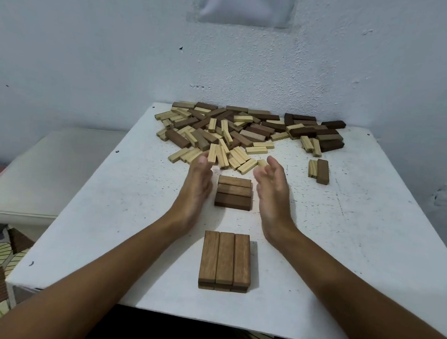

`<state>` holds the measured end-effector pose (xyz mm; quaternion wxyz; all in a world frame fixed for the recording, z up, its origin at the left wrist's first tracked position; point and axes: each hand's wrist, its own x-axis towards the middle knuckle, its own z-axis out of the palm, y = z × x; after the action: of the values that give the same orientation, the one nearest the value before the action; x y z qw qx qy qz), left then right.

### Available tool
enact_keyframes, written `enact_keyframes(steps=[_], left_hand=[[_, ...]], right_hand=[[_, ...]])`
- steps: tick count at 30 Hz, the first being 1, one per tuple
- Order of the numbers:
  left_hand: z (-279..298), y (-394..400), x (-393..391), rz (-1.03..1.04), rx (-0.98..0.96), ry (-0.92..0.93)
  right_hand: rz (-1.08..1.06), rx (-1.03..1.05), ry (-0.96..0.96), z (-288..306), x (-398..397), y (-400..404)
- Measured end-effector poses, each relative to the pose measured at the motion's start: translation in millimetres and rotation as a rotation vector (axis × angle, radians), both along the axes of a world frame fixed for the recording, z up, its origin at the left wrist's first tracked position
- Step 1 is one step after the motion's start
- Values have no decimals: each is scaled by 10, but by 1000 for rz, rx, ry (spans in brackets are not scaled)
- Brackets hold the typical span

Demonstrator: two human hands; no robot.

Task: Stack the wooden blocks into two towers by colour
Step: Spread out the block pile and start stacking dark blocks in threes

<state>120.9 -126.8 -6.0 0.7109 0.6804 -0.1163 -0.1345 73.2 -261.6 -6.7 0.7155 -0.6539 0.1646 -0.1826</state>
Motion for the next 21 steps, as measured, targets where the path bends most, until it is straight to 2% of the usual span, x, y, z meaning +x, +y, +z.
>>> enact_keyframes(steps=[2, 5, 8, 14, 21], left_hand=[[-50, 127, 30, 32, 180, -158], [-82, 312, 148, -15, 392, -413], [-28, 372, 270, -156, 581, -502], [-18, 325, 423, -290, 623, -483], [-47, 304, 442, -283, 623, -459]], right_hand=[[5, -260, 5, 25, -42, -145], [195, -559, 21, 69, -97, -368], [402, -751, 102, 75, -91, -524], [499, -854, 193, 52, 3, -608], [475, -869, 184, 13, 29, -601]])
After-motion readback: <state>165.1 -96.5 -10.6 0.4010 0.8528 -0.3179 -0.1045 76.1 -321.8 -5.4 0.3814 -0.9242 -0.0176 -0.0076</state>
